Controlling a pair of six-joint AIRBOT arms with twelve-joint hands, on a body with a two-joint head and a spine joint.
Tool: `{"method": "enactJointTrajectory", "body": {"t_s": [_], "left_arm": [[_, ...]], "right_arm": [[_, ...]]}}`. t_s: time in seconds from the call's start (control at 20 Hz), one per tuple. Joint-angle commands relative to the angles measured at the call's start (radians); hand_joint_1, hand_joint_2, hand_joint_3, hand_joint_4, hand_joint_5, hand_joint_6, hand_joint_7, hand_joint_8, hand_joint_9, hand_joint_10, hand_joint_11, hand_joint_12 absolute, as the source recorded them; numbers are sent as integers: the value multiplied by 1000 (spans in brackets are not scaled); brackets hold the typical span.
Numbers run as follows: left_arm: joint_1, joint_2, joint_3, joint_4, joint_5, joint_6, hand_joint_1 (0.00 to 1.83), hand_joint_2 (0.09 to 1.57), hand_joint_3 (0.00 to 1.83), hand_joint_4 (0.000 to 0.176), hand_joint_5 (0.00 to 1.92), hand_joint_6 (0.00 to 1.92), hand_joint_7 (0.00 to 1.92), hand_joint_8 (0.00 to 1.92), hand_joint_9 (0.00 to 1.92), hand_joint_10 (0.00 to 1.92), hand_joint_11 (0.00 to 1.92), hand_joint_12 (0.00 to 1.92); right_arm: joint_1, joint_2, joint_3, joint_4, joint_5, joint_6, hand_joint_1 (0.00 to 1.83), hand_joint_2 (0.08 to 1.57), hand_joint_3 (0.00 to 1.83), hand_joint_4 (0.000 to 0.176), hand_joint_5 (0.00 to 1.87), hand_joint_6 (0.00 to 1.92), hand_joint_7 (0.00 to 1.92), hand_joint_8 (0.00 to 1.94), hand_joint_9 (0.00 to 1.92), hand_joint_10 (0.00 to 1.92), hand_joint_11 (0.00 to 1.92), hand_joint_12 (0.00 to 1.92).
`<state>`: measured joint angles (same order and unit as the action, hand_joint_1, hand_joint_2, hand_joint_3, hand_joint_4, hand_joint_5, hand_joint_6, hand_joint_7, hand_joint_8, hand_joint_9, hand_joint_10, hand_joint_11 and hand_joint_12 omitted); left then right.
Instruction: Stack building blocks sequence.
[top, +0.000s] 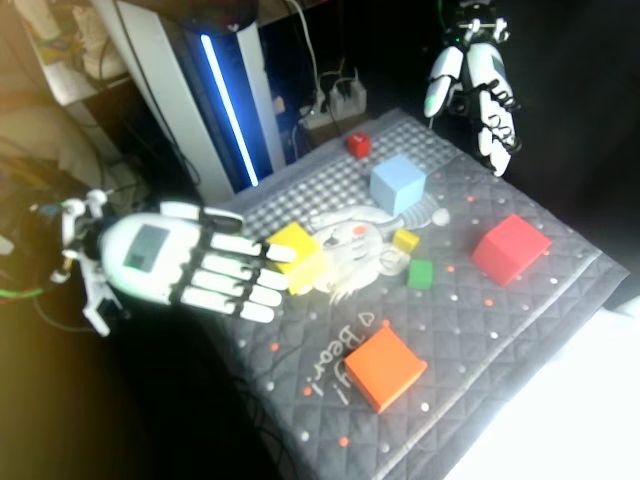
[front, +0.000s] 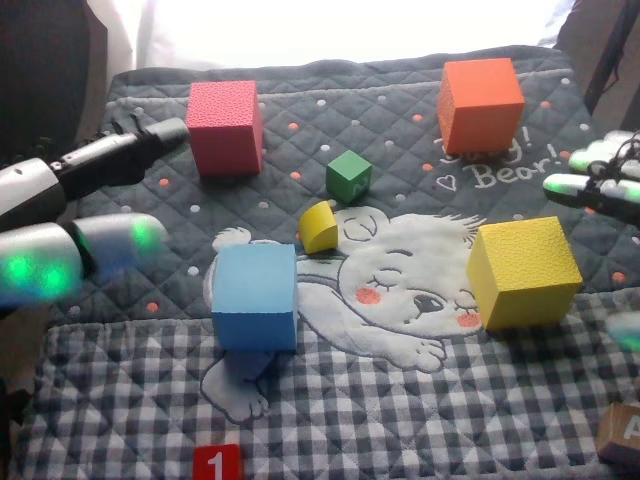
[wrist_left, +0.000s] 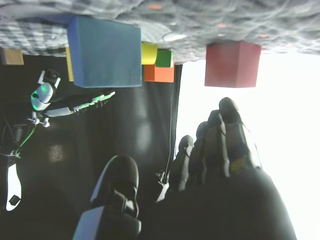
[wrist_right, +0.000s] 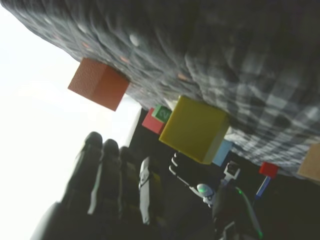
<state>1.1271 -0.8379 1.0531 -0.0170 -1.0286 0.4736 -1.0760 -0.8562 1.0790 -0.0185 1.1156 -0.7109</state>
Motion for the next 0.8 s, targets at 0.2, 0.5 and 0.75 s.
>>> {"method": "enactJointTrajectory", "body": {"t_s": [0.2, 0.5, 0.75], "left_arm": [[-100, -4, 4, 114, -52, -7, 825, 766, 0, 176, 211, 15, 43, 0, 26, 0, 0, 276], [-284, -29, 11, 376, 146, -6, 763, 763, 0, 176, 274, 2, 148, 5, 107, 4, 0, 741], [-372, -93, 46, 532, 271, -46, 789, 768, 0, 176, 251, 1, 151, 2, 157, 7, 0, 743]], "right_arm": [[19, 5, 7, 27, 111, 6, 681, 1011, 3, 58, 175, 0, 238, 6, 194, 7, 188, 74], [25, 13, 8, 25, 113, 6, 738, 1033, 3, 44, 173, 4, 271, 11, 201, 9, 164, 48], [30, 15, 8, 23, 118, 6, 711, 1023, 0, 59, 204, 9, 293, 9, 221, 6, 198, 53]]}}
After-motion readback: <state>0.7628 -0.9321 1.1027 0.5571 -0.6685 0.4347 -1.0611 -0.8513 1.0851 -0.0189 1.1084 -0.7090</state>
